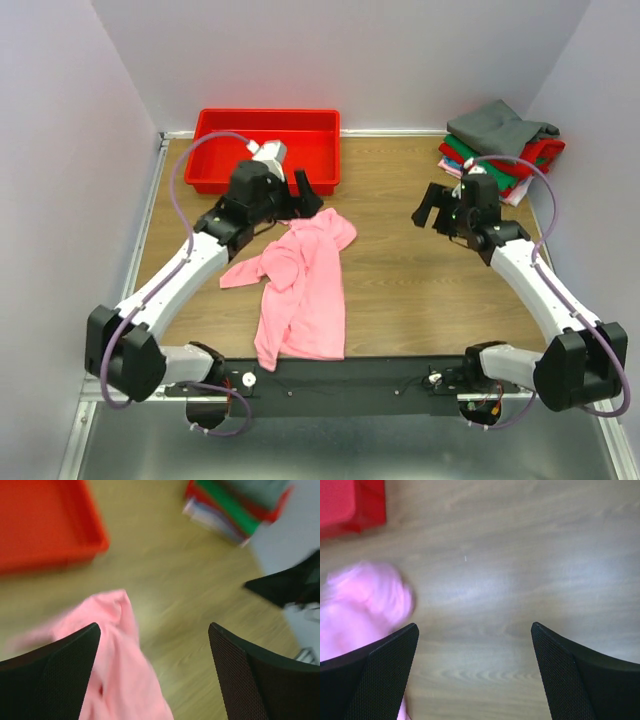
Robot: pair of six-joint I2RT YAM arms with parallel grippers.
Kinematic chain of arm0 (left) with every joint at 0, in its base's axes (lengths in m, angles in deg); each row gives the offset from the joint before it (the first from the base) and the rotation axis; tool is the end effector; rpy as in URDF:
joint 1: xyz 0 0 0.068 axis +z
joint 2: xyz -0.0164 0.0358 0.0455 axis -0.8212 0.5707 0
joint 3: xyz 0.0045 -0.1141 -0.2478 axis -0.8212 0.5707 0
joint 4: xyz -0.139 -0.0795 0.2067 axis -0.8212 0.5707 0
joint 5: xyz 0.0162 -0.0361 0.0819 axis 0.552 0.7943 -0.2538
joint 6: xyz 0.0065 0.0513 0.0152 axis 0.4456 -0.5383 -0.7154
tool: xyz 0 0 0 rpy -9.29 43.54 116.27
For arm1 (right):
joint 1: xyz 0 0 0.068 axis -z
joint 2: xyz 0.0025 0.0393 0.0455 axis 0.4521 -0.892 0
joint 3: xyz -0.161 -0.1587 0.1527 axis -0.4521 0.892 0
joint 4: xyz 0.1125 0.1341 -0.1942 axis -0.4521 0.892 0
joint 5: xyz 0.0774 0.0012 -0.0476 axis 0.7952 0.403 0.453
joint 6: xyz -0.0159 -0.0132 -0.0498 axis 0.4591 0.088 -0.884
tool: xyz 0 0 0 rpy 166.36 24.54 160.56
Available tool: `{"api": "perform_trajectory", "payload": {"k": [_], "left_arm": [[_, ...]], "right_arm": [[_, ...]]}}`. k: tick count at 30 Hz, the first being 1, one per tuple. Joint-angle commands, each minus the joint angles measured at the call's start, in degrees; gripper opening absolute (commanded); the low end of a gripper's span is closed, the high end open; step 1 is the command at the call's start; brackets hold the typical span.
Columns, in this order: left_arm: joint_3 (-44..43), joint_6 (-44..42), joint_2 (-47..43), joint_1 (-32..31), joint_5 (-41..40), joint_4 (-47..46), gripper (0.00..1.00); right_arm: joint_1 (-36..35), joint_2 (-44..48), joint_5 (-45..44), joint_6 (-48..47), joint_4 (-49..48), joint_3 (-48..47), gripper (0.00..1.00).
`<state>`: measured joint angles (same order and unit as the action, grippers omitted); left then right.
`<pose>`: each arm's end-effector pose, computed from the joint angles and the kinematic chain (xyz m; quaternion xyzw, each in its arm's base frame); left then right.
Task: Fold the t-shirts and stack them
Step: Move the tshirt to the center of the board, then flatten the tshirt out
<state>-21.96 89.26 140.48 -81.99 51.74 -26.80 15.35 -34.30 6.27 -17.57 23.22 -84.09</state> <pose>0.2544 -0.1351 0.3602 0.0255 0.7993 -0.3425 0.4932 0.2631 0.0529 0.2934 0.1014 0.8871 0.1288 0.4314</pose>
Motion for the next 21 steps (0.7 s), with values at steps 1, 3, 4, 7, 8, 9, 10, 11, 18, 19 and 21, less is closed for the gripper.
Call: {"api": "perform_trajectory", "payload": {"k": [1, 3, 4, 7, 8, 9, 10, 11, 18, 19, 21], "left_arm": [[2.37, 1.88, -0.18, -0.46, -9.75, 9.84, 0.98], [4.83, 2.93, -3.24, -0.37, -15.81, 13.80, 0.98], [5.88, 3.55, -3.26, -0.46, -17.59, 15.03, 0.98], [11.41, 6.71, -9.39, -0.20, -21.29, 18.29, 0.98], [14.65, 7.59, -10.46, 0.06, -21.82, 19.08, 0.98], [16.34, 9.69, -11.51, 0.50, -22.35, 20.48, 0.98], [18.09, 10.49, -13.53, 1.03, -22.35, 20.84, 0.98], [21.50, 11.11, -14.59, 1.73, -21.83, 21.02, 0.98], [26.81, 17.88, -22.33, 5.78, -18.92, 18.91, 0.98], [26.81, 18.14, -23.20, 7.08, -18.66, 19.00, 0.98], [27.07, 17.53, -23.39, 8.67, -17.79, 18.65, 0.98]], "right_arm": [[-0.33, 1.95, 7.47, -0.17, 1.73, 5.64, 1.00], [-2.08, 2.30, 8.62, -0.35, 2.08, 7.49, 1.00], [-2.96, 2.30, 8.62, -0.17, 2.17, 7.84, 1.00], [-8.05, 0.81, 8.62, 1.06, 2.35, 8.11, 1.00], [-9.81, 0.11, 7.92, 2.02, 2.35, 7.94, 1.00], [-11.74, -1.72, 7.48, 2.64, 2.35, 7.76, 1.00], [-15.50, -2.70, 7.13, 3.08, 2.35, 7.50, 1.00], [-17.37, -3.75, 6.43, 4.39, 2.35, 7.32, 1.00], [-29.87, -10.62, 4.84, 8.97, 2.17, 7.67, 0.96], [-32.48, -10.79, 4.58, 10.02, 2.17, 7.76, 0.96], [-34.69, -11.23, 3.96, 11.08, 2.08, 8.37, 0.96]]}}
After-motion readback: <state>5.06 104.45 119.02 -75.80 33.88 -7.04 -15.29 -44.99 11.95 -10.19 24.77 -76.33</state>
